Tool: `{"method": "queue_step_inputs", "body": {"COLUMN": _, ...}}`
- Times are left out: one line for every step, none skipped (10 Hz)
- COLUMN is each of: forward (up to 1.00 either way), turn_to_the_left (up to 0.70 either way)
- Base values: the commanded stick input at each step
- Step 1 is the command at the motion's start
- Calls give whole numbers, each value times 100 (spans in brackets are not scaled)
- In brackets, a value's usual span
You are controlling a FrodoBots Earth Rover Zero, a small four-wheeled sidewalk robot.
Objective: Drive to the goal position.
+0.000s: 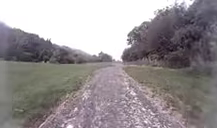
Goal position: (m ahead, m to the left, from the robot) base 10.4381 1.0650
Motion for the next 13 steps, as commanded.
{"method": "queue_step_inputs", "body": {"forward": 84, "turn_to_the_left": 0}}
{"method": "queue_step_inputs", "body": {"forward": 84, "turn_to_the_left": 0}}
{"method": "queue_step_inputs", "body": {"forward": 84, "turn_to_the_left": 0}}
{"method": "queue_step_inputs", "body": {"forward": 84, "turn_to_the_left": 0}}
{"method": "queue_step_inputs", "body": {"forward": 85, "turn_to_the_left": 0}}
{"method": "queue_step_inputs", "body": {"forward": 84, "turn_to_the_left": 0}}
{"method": "queue_step_inputs", "body": {"forward": 85, "turn_to_the_left": -1}}
{"method": "queue_step_inputs", "body": {"forward": 85, "turn_to_the_left": -3}}
{"method": "queue_step_inputs", "body": {"forward": 85, "turn_to_the_left": -17}}
{"method": "queue_step_inputs", "body": {"forward": 85, "turn_to_the_left": -34}}
{"method": "queue_step_inputs", "body": {"forward": 85, "turn_to_the_left": -34}}
{"method": "queue_step_inputs", "body": {"forward": 85, "turn_to_the_left": -34}}
{"method": "queue_step_inputs", "body": {"forward": 85, "turn_to_the_left": -32}}
